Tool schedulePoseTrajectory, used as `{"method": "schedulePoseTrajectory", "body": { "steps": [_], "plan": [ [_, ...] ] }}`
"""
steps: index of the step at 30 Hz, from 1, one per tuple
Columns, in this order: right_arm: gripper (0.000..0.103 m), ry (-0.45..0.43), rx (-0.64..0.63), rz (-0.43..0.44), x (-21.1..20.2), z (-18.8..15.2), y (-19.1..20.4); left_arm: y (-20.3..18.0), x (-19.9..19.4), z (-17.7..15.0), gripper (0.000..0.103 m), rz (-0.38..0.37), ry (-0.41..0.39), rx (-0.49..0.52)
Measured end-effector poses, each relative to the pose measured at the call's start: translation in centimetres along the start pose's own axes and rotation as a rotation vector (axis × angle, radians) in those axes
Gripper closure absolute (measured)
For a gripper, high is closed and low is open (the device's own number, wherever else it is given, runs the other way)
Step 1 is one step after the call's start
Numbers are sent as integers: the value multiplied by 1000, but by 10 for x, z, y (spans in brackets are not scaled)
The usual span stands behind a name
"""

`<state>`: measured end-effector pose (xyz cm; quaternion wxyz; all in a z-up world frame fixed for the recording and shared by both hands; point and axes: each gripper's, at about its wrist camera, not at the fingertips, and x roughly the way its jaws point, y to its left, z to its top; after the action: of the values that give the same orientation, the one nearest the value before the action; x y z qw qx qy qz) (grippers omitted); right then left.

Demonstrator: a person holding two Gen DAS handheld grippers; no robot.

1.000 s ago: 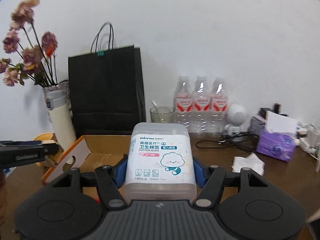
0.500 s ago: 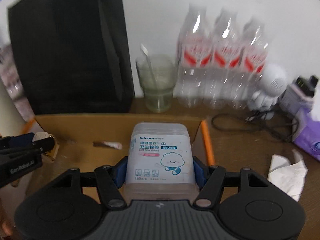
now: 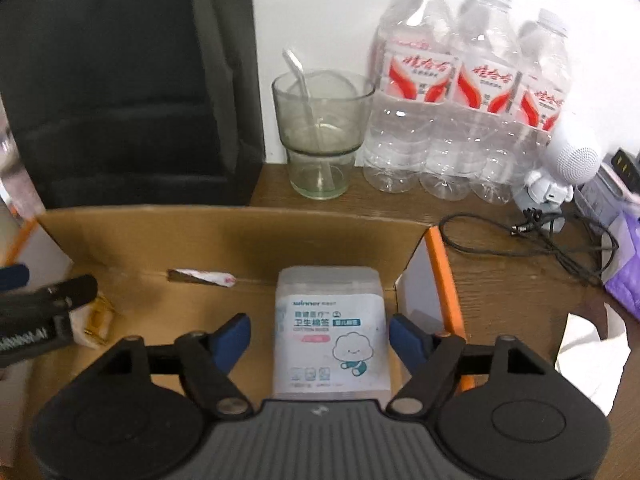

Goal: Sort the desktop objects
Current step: 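Carry the charger with the left tool into the cardboard box while the right tool places the swab box there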

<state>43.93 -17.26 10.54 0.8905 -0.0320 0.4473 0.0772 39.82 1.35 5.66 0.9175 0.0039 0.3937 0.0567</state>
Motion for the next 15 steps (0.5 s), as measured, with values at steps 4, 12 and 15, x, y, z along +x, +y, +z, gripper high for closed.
{"method": "schedulePoseTrajectory", "body": {
  "steps": [4,12,15],
  "plan": [
    [10,-7,-7,65,-37,7,-2,6,-32,8,0,-25,-34,-27],
    [10,77,49,96,-87,-7,-12,7,-90,-2,0,-43,124,-42],
    [10,82,41,71,-105,-22,-10,13,-109,-17,0,-48,152,-61]
  ]
}}
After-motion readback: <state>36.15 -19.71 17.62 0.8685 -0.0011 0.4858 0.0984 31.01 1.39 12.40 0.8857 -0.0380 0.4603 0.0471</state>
